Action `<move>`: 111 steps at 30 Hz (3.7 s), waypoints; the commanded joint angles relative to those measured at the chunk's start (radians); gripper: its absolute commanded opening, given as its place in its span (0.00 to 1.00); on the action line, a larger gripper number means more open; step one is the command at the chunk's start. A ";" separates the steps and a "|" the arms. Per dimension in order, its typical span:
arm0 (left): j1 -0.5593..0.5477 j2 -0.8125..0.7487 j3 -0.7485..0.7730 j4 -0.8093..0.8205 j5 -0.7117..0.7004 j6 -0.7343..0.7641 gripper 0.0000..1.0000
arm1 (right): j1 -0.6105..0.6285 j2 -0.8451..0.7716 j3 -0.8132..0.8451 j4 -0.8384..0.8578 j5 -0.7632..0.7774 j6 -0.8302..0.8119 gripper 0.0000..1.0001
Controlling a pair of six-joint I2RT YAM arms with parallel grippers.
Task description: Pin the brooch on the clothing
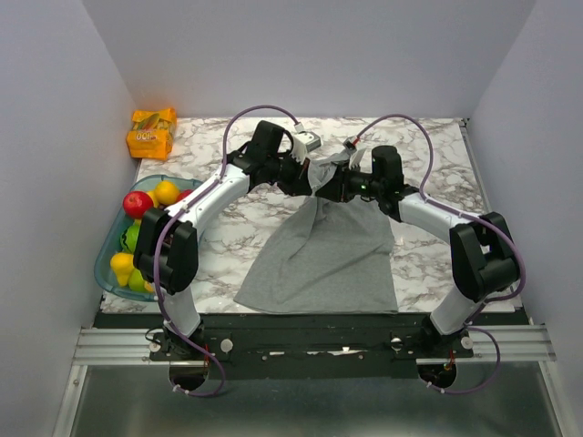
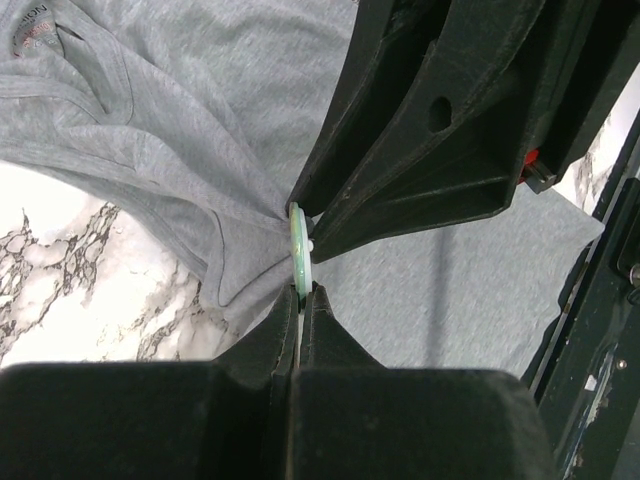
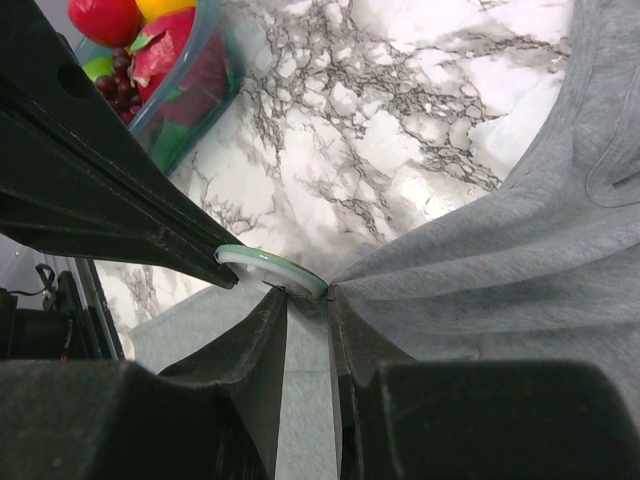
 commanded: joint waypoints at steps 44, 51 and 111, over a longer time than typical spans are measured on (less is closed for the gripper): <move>-0.117 0.030 0.025 0.010 -0.066 -0.020 0.00 | 0.075 0.028 0.095 -0.096 0.030 -0.082 0.30; -0.108 0.033 0.030 0.010 -0.100 -0.022 0.00 | 0.075 0.006 0.074 -0.097 0.034 -0.079 0.33; -0.017 0.001 0.027 0.003 0.064 0.015 0.00 | -0.062 -0.014 -0.053 0.061 -0.127 -0.077 0.41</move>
